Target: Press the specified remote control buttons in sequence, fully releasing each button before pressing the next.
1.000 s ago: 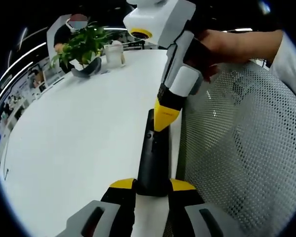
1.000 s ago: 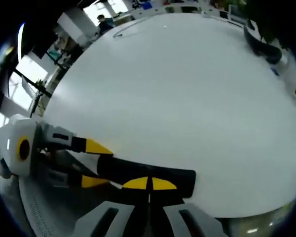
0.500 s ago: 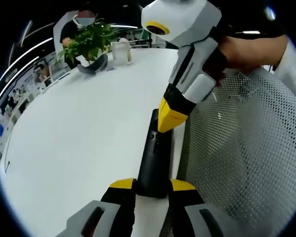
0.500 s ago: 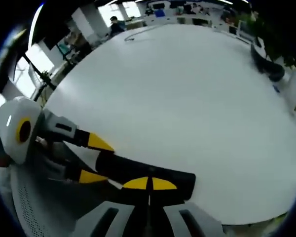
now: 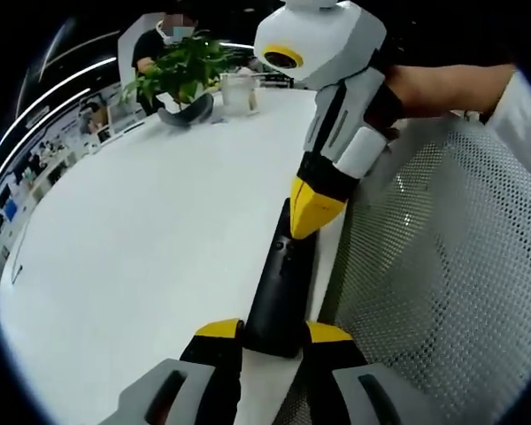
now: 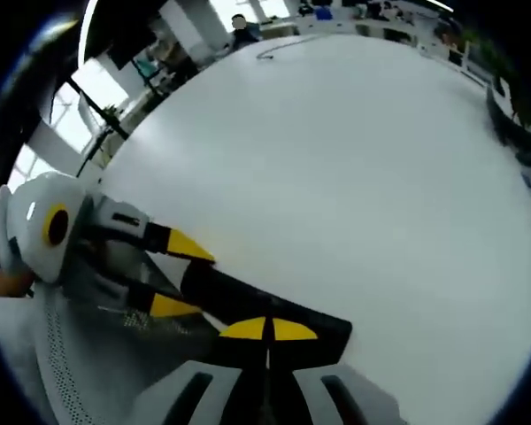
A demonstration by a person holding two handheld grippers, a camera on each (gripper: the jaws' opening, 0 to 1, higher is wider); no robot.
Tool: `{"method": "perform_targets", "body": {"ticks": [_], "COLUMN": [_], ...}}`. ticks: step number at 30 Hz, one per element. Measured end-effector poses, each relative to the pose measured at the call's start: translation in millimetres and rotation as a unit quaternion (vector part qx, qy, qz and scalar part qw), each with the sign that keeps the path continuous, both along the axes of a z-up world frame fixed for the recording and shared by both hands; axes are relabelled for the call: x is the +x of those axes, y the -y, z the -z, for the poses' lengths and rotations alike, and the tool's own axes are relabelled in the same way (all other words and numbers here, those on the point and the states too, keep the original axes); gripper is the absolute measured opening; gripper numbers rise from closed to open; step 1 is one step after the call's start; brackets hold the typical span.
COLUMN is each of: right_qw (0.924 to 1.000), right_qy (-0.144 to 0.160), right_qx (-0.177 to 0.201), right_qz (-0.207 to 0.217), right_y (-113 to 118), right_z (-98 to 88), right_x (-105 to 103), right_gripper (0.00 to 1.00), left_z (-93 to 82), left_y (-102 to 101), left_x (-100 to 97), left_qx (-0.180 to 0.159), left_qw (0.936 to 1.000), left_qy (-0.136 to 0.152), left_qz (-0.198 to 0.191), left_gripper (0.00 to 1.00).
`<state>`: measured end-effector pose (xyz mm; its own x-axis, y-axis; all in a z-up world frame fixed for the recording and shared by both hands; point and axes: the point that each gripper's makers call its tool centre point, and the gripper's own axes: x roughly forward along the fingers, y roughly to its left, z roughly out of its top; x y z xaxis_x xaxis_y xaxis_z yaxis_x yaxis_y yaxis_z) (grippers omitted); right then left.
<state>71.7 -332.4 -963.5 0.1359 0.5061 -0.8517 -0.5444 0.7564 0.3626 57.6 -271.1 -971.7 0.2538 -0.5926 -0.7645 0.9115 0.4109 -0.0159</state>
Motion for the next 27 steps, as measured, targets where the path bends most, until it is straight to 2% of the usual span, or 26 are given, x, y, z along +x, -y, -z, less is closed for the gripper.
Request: {"method": "perform_targets", "body": {"ticks": [4,6,11,14,18,23,27], "right_qw": [0.9999,0.9993,0.9955,0.996,0.9971,0.9952,0.9934], "right_qy": [-0.002,-0.009,-0.063,-0.062,-0.065,-0.084,-0.1], "right_qx": [0.01,0.032,0.056,0.054,0.034,0.016,0.016], "right_qz": [-0.002,0.019,0.043,0.036,0.019,0.047,0.053], "right_y": [-1,-1,0,1,5,16,16], "right_z": [-0.8,-1.7,-2.1,-2.0,-0.9,2.2,2.6], "right_x": [-1,-1,1,-1,-5,-4,-7], "right_gripper": [0.0,0.0,0.0,0.0,0.0,0.0,0.0], "left_z": [-0.8,-0.9,-0.5,-0.2,-0.4,0.3,1.9], "left_y": [0,0,1,1,2,3,4], "left_x": [0.3,0.5,1.2,1.3,1.3,0.7,-3.0], "left_qx": [-0.003,-0.003,-0.001,-0.002,-0.004,0.002,0.014], "left_qw": [1.0,1.0,1.0,1.0,0.9999,0.9998,0.9996], "left_qy": [0.001,0.002,0.003,0.003,0.005,0.004,0.0], "left_qz": [0.0,0.001,0.003,0.007,0.013,0.017,0.023], "left_gripper": [0.26,0.26,0.26,0.26,0.25,0.24,0.23]}}
